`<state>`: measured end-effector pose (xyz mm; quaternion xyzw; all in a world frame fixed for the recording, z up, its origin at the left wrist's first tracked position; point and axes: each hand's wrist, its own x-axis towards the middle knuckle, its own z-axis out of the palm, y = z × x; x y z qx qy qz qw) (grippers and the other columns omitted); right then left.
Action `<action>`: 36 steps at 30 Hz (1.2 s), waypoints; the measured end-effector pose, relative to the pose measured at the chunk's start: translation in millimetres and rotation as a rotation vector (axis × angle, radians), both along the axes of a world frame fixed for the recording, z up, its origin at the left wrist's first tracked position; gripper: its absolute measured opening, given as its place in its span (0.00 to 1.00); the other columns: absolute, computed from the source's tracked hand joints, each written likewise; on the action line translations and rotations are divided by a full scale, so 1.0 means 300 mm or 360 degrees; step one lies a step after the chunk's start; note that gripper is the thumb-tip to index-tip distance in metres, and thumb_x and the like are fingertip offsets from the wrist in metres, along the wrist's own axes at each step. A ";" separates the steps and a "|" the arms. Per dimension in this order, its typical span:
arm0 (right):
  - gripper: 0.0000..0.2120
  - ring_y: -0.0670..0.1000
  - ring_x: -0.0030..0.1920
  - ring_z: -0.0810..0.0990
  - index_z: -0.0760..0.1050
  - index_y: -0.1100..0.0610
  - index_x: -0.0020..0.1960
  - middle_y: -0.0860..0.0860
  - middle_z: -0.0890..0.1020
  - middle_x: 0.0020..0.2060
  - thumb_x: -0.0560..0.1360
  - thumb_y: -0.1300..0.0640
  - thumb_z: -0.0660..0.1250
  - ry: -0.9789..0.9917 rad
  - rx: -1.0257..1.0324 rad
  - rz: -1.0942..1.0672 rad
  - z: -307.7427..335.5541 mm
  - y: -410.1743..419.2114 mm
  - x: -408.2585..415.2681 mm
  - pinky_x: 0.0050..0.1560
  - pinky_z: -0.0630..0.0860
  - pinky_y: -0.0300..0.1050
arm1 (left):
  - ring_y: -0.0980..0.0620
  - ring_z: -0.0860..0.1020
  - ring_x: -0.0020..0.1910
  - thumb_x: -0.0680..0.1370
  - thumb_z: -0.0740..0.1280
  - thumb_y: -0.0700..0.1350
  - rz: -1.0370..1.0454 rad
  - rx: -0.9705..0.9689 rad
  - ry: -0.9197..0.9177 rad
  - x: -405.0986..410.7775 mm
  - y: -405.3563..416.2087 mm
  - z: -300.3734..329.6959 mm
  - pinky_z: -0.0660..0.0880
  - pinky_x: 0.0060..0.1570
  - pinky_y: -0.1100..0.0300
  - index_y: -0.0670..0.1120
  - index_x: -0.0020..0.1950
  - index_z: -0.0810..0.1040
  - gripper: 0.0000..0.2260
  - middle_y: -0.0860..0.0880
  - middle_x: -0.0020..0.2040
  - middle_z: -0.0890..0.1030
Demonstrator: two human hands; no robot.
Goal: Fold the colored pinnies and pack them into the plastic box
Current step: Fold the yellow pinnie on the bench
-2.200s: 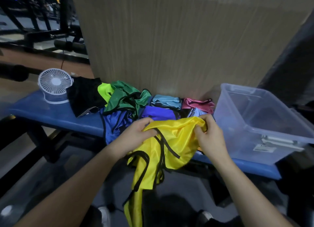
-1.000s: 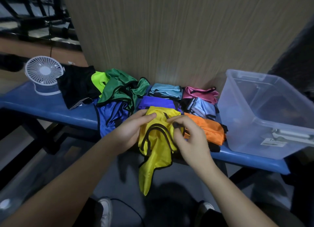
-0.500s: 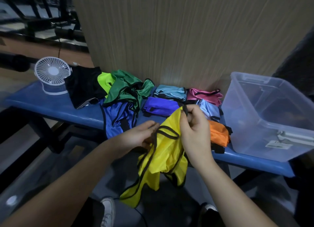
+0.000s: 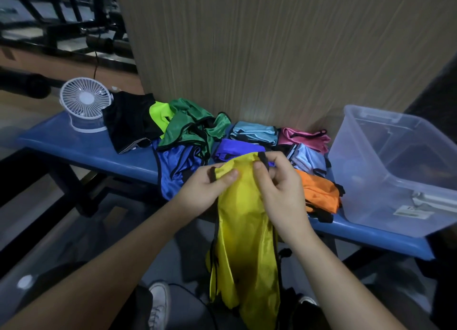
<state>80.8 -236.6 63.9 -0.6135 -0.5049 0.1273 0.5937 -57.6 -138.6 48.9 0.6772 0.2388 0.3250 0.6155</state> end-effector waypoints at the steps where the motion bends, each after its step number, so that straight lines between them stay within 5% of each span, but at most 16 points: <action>1: 0.04 0.48 0.27 0.64 0.75 0.52 0.48 0.52 0.65 0.26 0.81 0.57 0.65 -0.0014 -0.0016 0.0028 -0.007 0.003 0.005 0.29 0.60 0.47 | 0.54 0.84 0.47 0.77 0.66 0.52 0.0005 -0.0005 0.0004 -0.003 0.005 0.000 0.78 0.49 0.60 0.48 0.51 0.83 0.10 0.51 0.46 0.86; 5: 0.05 0.50 0.37 0.76 0.76 0.53 0.53 0.47 0.78 0.36 0.78 0.54 0.68 -0.0130 -0.0074 0.0135 -0.023 0.010 0.018 0.40 0.73 0.51 | 0.56 0.84 0.44 0.78 0.64 0.51 -0.0086 0.0040 -0.0026 0.005 -0.009 0.002 0.77 0.45 0.65 0.47 0.52 0.83 0.11 0.52 0.43 0.86; 11: 0.08 0.51 0.41 0.79 0.79 0.51 0.50 0.47 0.83 0.41 0.76 0.48 0.69 -0.0201 -0.0139 0.0249 -0.006 0.000 0.053 0.45 0.76 0.56 | 0.59 0.82 0.42 0.78 0.66 0.50 -0.0160 0.0120 -0.0035 0.011 -0.009 0.013 0.75 0.43 0.67 0.48 0.51 0.84 0.09 0.55 0.41 0.85; 13: 0.13 0.45 0.43 0.80 0.79 0.50 0.50 0.43 0.83 0.41 0.72 0.42 0.70 -0.0318 -0.0197 0.0216 -0.004 -0.001 0.067 0.47 0.76 0.50 | 0.57 0.82 0.43 0.77 0.67 0.51 -0.0142 0.0195 0.0007 0.015 -0.005 0.006 0.76 0.41 0.58 0.47 0.50 0.85 0.10 0.50 0.41 0.85; 15: 0.17 0.44 0.47 0.82 0.79 0.48 0.50 0.43 0.84 0.42 0.69 0.36 0.69 -0.0531 -0.0307 0.0154 -0.009 0.001 0.075 0.50 0.77 0.50 | 0.52 0.81 0.46 0.78 0.69 0.51 -0.0105 0.0301 0.0083 0.019 0.008 -0.022 0.76 0.49 0.46 0.44 0.51 0.86 0.12 0.43 0.45 0.86; 17: 0.17 0.48 0.44 0.83 0.80 0.46 0.49 0.46 0.85 0.40 0.70 0.35 0.67 -0.0660 -0.0366 0.0143 -0.013 0.002 0.080 0.47 0.77 0.52 | 0.48 0.82 0.48 0.78 0.70 0.51 -0.0093 0.0363 0.0135 0.021 0.021 -0.045 0.75 0.54 0.44 0.45 0.52 0.86 0.11 0.43 0.47 0.86; 19: 0.12 0.50 0.38 0.81 0.81 0.46 0.47 0.47 0.84 0.36 0.73 0.39 0.66 -0.0663 -0.0331 0.0158 -0.010 0.002 0.083 0.43 0.77 0.53 | 0.44 0.81 0.42 0.75 0.71 0.57 -0.0113 0.0362 0.0165 0.022 0.026 -0.059 0.75 0.47 0.45 0.49 0.48 0.85 0.12 0.44 0.43 0.84; 21: 0.08 0.49 0.35 0.80 0.82 0.47 0.45 0.47 0.83 0.34 0.74 0.45 0.67 -0.0624 -0.0255 0.0135 -0.001 0.000 0.084 0.41 0.76 0.52 | 0.51 0.79 0.39 0.70 0.73 0.59 -0.0163 0.0263 0.0216 0.019 0.027 -0.070 0.74 0.44 0.52 0.51 0.45 0.84 0.13 0.48 0.39 0.83; 25: 0.06 0.57 0.35 0.79 0.82 0.50 0.44 0.51 0.83 0.34 0.75 0.49 0.69 -0.0513 -0.0123 0.0076 0.032 -0.013 0.095 0.40 0.74 0.53 | 0.56 0.80 0.37 0.66 0.79 0.60 -0.0279 0.0387 0.0844 0.010 0.047 -0.118 0.75 0.41 0.58 0.49 0.40 0.82 0.17 0.55 0.37 0.82; 29: 0.03 0.49 0.33 0.77 0.83 0.50 0.44 0.44 0.82 0.36 0.75 0.53 0.70 -0.0436 -0.0093 0.0065 0.060 -0.037 0.107 0.37 0.74 0.47 | 0.62 0.75 0.31 0.70 0.78 0.56 -0.0457 0.0612 0.1190 0.004 0.038 -0.166 0.67 0.32 0.66 0.46 0.37 0.77 0.16 0.56 0.33 0.79; 33: 0.03 0.42 0.39 0.79 0.82 0.49 0.44 0.39 0.83 0.41 0.75 0.56 0.70 -0.0402 -0.0014 0.0001 0.082 -0.072 0.133 0.41 0.72 0.34 | 0.50 0.80 0.46 0.69 0.78 0.58 -0.0647 0.0803 0.1560 -0.005 0.048 -0.228 0.77 0.45 0.56 0.41 0.47 0.78 0.22 0.46 0.47 0.81; 36: 0.07 0.40 0.38 0.78 0.80 0.45 0.43 0.41 0.83 0.40 0.75 0.56 0.70 -0.0374 0.0068 -0.0089 0.101 -0.104 0.171 0.41 0.71 0.34 | 0.50 0.77 0.46 0.69 0.78 0.57 -0.0718 0.0843 0.1770 -0.025 0.057 -0.270 0.71 0.38 0.60 0.45 0.46 0.75 0.20 0.51 0.44 0.76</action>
